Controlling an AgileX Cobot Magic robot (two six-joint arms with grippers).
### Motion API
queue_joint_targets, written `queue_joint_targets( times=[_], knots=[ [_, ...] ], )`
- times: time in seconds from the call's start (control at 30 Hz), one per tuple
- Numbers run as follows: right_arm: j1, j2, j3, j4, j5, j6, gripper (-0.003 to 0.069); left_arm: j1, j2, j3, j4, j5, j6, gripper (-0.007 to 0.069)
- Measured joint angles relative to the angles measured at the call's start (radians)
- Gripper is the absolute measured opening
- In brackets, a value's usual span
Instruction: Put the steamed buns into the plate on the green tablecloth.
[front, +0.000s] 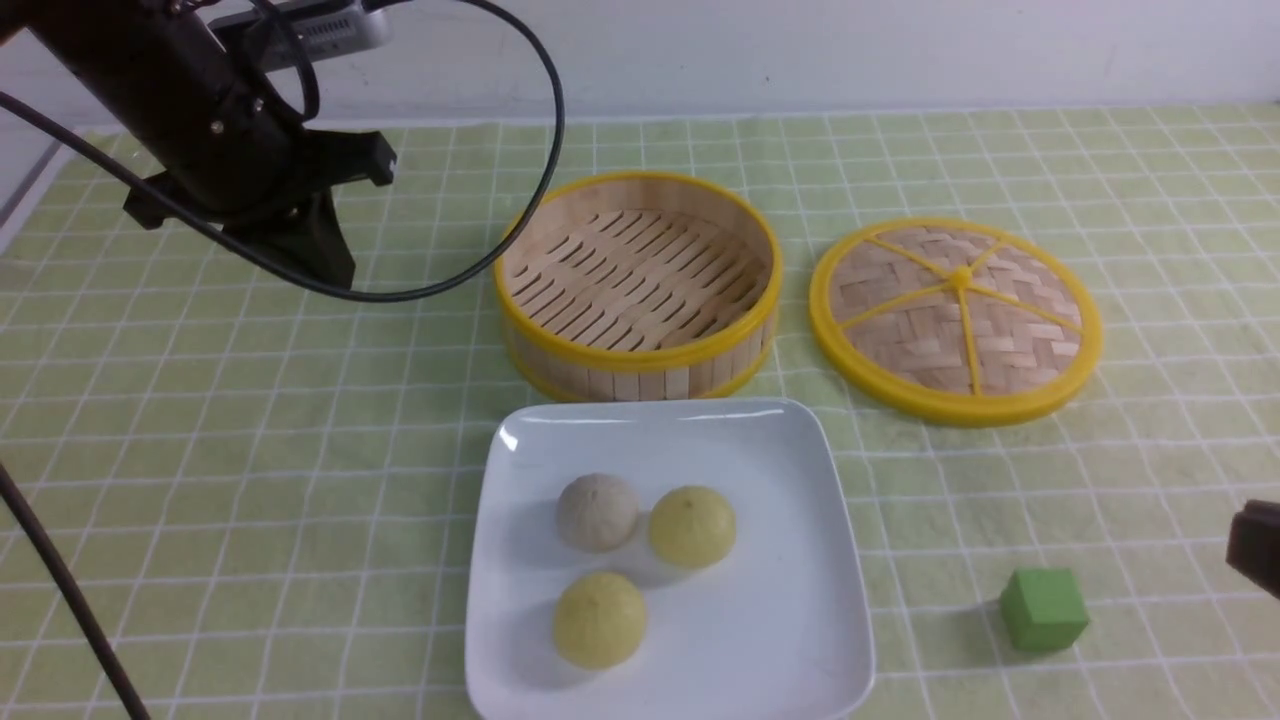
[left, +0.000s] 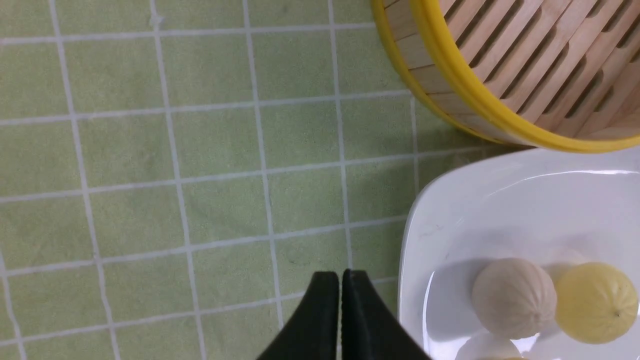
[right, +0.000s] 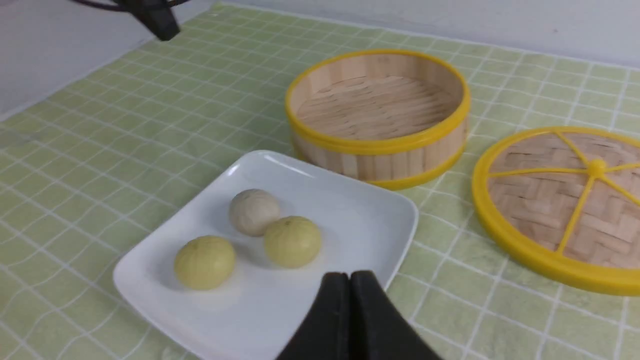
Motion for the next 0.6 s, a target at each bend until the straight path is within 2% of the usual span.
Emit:
queue_joint_targets(
  times=[0.23, 0.37, 0.6],
  knots=[
    [0.05, 0.0, 0.0, 0.019, 0.02, -0.051, -0.001, 0.0, 0.0, 0.0, 0.0, 0.0, 0.0, 0.0038],
    [0.099, -0.001, 0.0, 0.115, 0.07, -0.144, -0.001, 0.0, 0.0, 0.0, 0.001, 0.0, 0.0, 0.0038],
    [0.117, -0.001, 0.0, 0.158, 0.048, -0.175, -0.0008, 0.0, 0.0, 0.0, 0.001, 0.0, 0.0, 0.0038]
  ],
)
